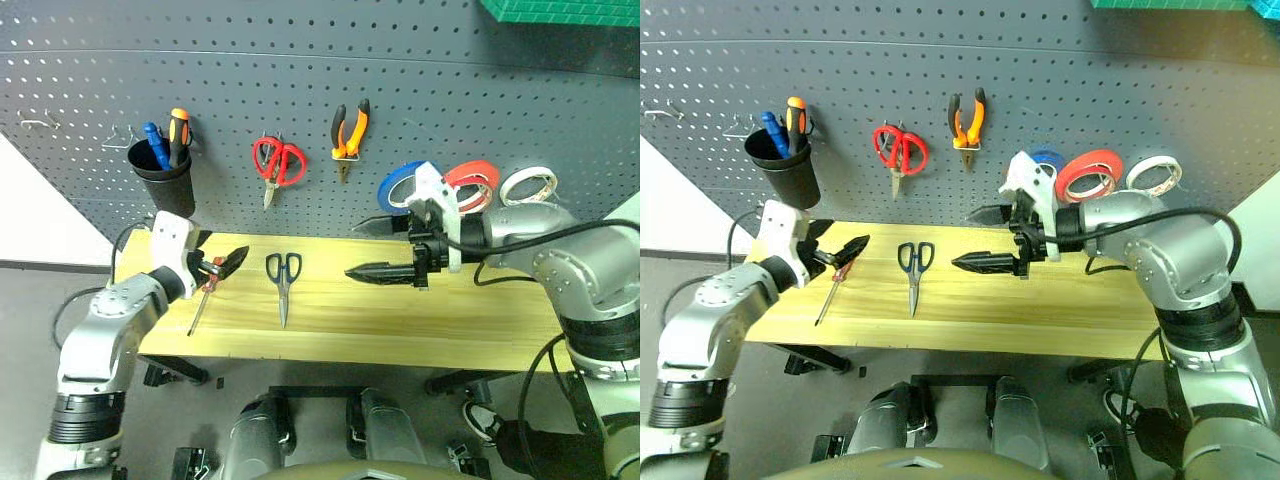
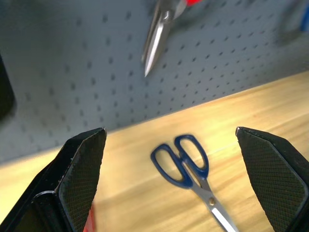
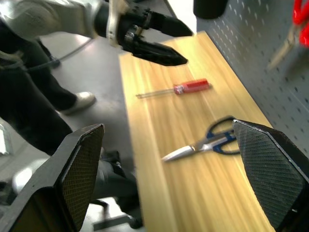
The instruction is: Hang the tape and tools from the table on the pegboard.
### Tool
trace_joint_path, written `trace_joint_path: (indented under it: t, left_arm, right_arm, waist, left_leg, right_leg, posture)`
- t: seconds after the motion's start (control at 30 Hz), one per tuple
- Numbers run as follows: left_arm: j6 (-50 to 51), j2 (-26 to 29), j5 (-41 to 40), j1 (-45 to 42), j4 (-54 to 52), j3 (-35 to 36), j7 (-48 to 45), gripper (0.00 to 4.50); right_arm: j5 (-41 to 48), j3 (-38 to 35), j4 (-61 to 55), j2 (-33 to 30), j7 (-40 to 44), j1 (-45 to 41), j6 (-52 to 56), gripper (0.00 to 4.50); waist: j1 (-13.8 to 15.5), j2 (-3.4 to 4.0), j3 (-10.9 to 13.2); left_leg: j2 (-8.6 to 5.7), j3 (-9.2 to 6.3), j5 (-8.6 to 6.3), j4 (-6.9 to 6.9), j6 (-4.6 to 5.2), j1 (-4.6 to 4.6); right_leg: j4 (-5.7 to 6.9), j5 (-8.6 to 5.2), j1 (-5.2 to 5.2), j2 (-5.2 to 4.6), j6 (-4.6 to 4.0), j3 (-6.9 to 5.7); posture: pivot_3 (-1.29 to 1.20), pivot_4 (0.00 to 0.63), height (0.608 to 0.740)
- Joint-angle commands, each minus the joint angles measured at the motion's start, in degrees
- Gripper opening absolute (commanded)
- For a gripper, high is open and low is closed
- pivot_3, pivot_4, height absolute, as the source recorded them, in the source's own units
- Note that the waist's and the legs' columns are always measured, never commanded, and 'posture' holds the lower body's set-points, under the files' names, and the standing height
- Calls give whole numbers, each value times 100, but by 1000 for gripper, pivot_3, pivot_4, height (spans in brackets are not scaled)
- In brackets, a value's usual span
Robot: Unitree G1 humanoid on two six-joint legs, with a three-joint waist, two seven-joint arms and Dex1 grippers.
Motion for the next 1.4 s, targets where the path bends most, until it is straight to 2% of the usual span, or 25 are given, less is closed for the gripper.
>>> trace_joint_path:
  t: [0.03,0.17,0.33,0.47,0.77,1.0,1.3,1.4]
  left_arm:
    - [184,-304,233,-162,-102,-344,406,4500]
    - [205,-694,707,-327,151,-770,890,4500]
    - [970,-995,790,-694,380,-921,1150,4500]
    - [1974,-1374,976,-1069,591,-1004,1673,4500]
    - [2315,-1876,1294,-1472,964,-946,2169,4500]
    - [2739,-2388,1489,-1586,1204,-710,2728,4500]
    - [2663,-2643,1716,-1868,1833,-555,3000,4500]
    - [2616,-2555,1800,-1827,1821,-644,2955,3954]
  right_arm:
    - [-312,-112,309,0,220,280,-855,4477]
    - [-667,-95,775,97,540,618,-1900,4477]
    - [-676,73,1364,105,1323,505,-2223,4477]
    - [-1296,328,2135,155,1544,224,-2895,4477]
    - [-1614,252,2817,238,1760,-265,-3133,4477]
    - [-1825,175,3024,198,1692,-237,-3281,4477]
    - [-1979,97,2785,138,1517,183,-3444,4477]
    - [-1966,50,2720,156,1459,233,-3410,4500]
  waist:
    - [37,-1,14]
    - [57,-1,98]
    - [20,8,315]
    - [5,10,547]
    - [9,6,970]
    - [4,9,1134]
    - [-1,11,1142]
    - [-24,12,1142]
  left_leg:
    - [0,-1,0,0,0,-3]
    - [0,-2,-1,5,2,-1]
    - [2,-16,-1,12,3,15]
    - [2,-17,2,9,7,21]
    - [2,-15,12,15,19,13]
    - [1,-12,13,14,20,12]
    - [1,-10,5,9,5,14]
    - [1,-9,4,8,3,15]
  right_leg:
    - [0,-1,-5,-1,-1,-1]
    - [1,-9,1,-6,-13,-1]
    - [4,-14,18,-7,-21,3]
    - [9,-17,18,-6,-26,9]
    - [17,-15,11,-11,-23,13]
    - [16,-14,8,-15,-20,14]
    - [16,-15,6,-16,-20,15]
    - [16,-15,4,-15,-21,17]
  posture:
    - [-78,216,730]
    - [-91,250,730]
    - [-105,304,730]
    - [-111,353,730]
    - [-119,418,730]
    - [-132,425,730]
    - [-154,419,730]
    - [-156,412,730]
